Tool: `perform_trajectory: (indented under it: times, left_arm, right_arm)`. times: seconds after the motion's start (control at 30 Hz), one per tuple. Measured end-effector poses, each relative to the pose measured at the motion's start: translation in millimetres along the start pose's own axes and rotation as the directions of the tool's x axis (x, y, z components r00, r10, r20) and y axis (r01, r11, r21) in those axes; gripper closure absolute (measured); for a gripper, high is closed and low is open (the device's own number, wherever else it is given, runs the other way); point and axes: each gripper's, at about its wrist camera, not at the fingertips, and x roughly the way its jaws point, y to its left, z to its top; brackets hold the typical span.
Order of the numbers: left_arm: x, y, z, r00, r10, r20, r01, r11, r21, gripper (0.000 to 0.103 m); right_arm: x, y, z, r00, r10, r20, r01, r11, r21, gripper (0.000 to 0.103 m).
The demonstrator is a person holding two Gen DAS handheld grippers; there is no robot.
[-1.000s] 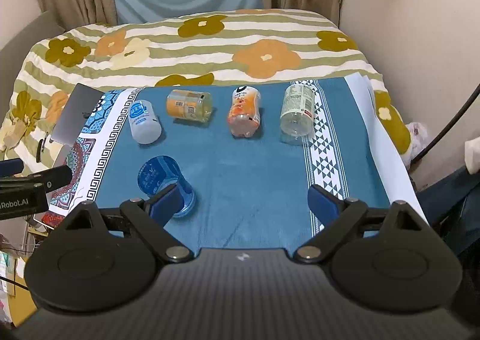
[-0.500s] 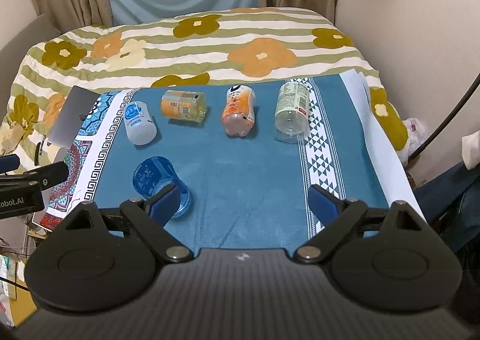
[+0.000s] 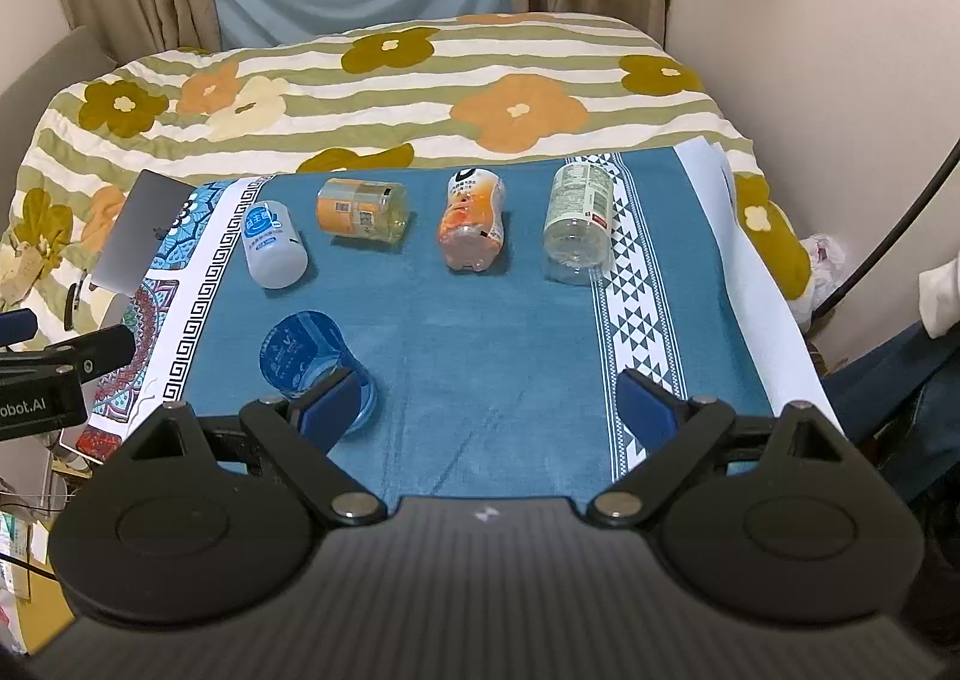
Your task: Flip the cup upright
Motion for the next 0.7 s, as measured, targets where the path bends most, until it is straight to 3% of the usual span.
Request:
perform_trajectory:
  times: [0.7]
  left_arm:
    - [0.3,0.5,-1.0,1.0,0.004,0.005,-0.004,1.0,0.005,0.0]
  right_arm:
    - [-0.9,-0.4,0.3,1.0,-0.004,0.004,0.004,1.0,-0.003,0.0]
